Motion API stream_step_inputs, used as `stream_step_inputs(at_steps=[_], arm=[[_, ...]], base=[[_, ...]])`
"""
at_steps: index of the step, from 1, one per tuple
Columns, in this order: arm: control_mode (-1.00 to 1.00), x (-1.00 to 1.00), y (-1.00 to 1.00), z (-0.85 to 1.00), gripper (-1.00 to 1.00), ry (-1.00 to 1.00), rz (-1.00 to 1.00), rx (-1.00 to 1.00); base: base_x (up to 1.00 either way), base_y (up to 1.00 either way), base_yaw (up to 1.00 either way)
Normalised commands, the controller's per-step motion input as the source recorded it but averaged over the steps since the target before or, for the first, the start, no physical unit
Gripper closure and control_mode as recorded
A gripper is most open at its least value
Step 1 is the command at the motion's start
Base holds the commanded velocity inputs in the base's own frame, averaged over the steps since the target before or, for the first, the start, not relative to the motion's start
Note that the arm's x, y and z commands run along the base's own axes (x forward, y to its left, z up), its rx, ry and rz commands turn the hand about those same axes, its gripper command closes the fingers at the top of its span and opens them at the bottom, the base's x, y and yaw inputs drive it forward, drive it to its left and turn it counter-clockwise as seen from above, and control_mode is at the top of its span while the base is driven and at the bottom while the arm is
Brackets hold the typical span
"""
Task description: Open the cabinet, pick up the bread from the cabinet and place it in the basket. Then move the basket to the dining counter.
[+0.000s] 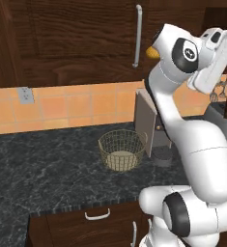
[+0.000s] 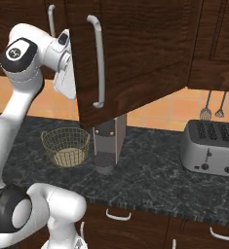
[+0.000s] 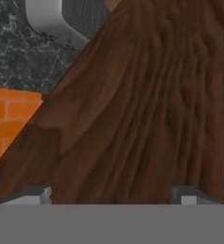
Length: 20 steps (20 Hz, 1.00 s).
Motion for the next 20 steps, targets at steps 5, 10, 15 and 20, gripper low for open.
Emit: stream_step_inputs(at_steps=[5, 10, 15, 20], arm=[[-1.00, -0.42, -1.00, -0.05, -1.00, 0.27, -0.29, 0.08], [-1.00, 0.14, -1.00, -0.22, -1.00, 0.04, 0.04, 0.22], [-1.00, 0.02, -0.43, -0.03, -1.00, 0.00, 0.13, 0.04], [-1.00, 0.09, 0.76, -0.38, -1.00, 0.00, 0.00, 0.09]], base=[[0.00, 0.00, 0.00], [0.00, 0.00, 0.00], [0.00, 0.00, 0.00], [0.00, 0.00, 0.00]])
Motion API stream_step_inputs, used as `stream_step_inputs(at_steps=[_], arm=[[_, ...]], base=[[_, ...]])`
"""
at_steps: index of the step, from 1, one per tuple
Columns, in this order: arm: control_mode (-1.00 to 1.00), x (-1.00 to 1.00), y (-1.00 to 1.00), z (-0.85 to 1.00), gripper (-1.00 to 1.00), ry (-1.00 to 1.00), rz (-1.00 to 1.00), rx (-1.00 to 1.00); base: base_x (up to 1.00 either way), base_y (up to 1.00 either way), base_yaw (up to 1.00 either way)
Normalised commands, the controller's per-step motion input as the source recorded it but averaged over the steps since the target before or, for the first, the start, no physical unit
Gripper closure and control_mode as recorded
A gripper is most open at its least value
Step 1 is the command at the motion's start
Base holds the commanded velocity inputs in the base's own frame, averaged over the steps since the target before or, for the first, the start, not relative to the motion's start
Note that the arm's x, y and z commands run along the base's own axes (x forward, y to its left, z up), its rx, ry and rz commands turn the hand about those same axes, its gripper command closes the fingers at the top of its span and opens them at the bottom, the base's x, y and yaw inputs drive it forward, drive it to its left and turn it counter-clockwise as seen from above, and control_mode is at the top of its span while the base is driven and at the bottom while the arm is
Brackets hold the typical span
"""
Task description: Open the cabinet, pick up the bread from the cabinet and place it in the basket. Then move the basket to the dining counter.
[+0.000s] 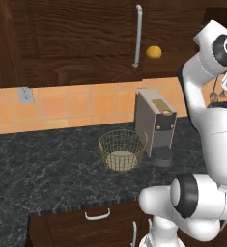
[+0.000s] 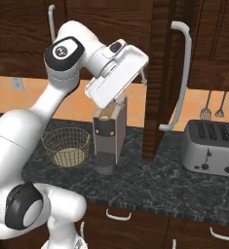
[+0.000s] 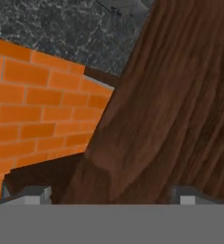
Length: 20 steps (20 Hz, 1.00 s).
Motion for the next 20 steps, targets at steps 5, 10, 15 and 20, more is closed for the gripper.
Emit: stream_step_inputs(at_steps=[5, 10, 15, 20], arm=[[-1.00, 0.29, 1.00, -0.65, -1.00, 0.04, 0.00, 0.42], [-1.00, 0.52, 0.98, -0.88, -1.00, 0.24, 0.15, 0.79], [-1.00, 0.79, 0.75, -0.06, -1.00, -0.32, -0.01, 0.42], [-1.00, 0.59, 0.68, 0.69, -1.00, -0.70, 0.00, 0.09]], base=[[0.00, 0.00, 0.00], [0.00, 0.00, 0.00], [0.00, 0.00, 0.00], [0.00, 0.00, 0.00]])
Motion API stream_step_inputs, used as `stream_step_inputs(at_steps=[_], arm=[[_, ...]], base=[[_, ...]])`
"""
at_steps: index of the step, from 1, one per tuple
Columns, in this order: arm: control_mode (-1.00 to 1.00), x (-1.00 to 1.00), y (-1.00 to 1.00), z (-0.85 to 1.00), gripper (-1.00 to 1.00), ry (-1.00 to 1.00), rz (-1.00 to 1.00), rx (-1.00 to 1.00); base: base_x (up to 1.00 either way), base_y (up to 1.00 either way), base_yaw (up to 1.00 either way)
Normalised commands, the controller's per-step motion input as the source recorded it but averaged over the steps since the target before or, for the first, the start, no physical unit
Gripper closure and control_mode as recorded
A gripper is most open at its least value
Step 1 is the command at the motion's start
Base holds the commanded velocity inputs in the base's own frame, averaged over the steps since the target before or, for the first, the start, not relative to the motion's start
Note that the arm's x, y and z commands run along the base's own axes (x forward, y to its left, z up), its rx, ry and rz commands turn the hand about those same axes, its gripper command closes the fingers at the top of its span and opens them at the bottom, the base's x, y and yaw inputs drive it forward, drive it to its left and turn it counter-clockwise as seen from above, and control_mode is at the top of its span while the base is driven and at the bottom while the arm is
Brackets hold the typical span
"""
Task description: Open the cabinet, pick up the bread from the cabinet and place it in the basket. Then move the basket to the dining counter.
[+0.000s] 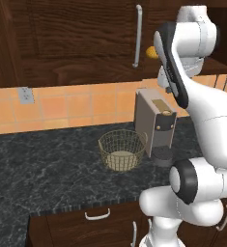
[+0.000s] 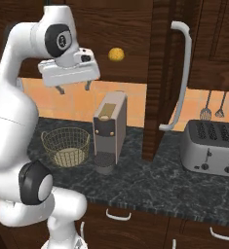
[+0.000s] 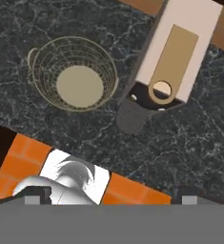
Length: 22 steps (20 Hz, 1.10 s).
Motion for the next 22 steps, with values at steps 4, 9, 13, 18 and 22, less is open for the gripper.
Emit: stream_step_inputs(at_steps=[4, 9, 13, 18, 22], arm=[[-1.00, 0.19, 0.31, 0.60, -1.00, -0.69, -0.29, 0.16], [-1.00, 0.05, 0.43, 0.62, -1.00, -0.45, -0.52, 0.24], [-1.00, 0.32, 0.52, 0.69, -1.00, -0.46, -0.43, 0.05], [-1.00, 0.34, 0.48, 0.72, -1.00, -0.36, -0.23, 0.00], [-1.00, 0.27, 0.34, 0.16, -1.00, -0.04, 0.00, -0.05]], base=[[0.00, 0.00, 0.00], [0.00, 0.00, 0.00], [0.00, 0.00, 0.00], [0.00, 0.00, 0.00], [0.00, 0.00, 0.00]])
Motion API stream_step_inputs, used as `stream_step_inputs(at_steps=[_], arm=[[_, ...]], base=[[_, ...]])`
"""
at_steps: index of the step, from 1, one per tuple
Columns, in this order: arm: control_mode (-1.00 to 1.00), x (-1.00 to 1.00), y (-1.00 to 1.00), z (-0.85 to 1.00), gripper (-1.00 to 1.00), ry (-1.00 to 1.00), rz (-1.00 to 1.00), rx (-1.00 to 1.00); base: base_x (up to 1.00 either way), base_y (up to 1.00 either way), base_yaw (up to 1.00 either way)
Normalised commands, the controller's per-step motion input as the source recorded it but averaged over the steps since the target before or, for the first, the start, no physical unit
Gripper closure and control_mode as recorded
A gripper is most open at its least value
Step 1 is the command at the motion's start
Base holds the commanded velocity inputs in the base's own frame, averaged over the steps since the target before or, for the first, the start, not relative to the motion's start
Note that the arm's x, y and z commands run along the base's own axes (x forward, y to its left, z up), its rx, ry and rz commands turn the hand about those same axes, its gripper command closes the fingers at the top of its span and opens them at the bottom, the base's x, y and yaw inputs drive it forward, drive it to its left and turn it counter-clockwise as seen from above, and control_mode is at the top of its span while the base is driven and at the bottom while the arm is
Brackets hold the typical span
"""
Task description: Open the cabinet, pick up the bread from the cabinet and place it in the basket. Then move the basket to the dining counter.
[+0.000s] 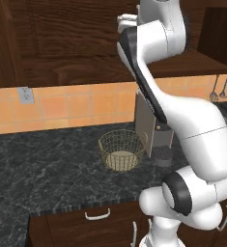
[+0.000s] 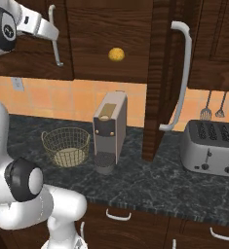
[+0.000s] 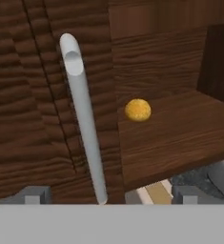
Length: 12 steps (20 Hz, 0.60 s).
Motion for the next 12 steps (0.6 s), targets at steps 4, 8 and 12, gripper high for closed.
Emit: stream_step_inputs(at_steps=[4, 8, 12], arm=[[-1.00, 0.72, 0.17, 0.00, -1.00, 0.01, 0.06, -0.13], [-1.00, 0.56, -0.01, 0.00, -1.00, 0.02, 0.00, -0.13], [-1.00, 0.57, -0.09, -0.01, -1.00, 0.00, 0.00, -0.10]], base=[[0.00, 0.00, 0.00], [0.00, 0.00, 0.00], [0.00, 0.00, 0.00]])
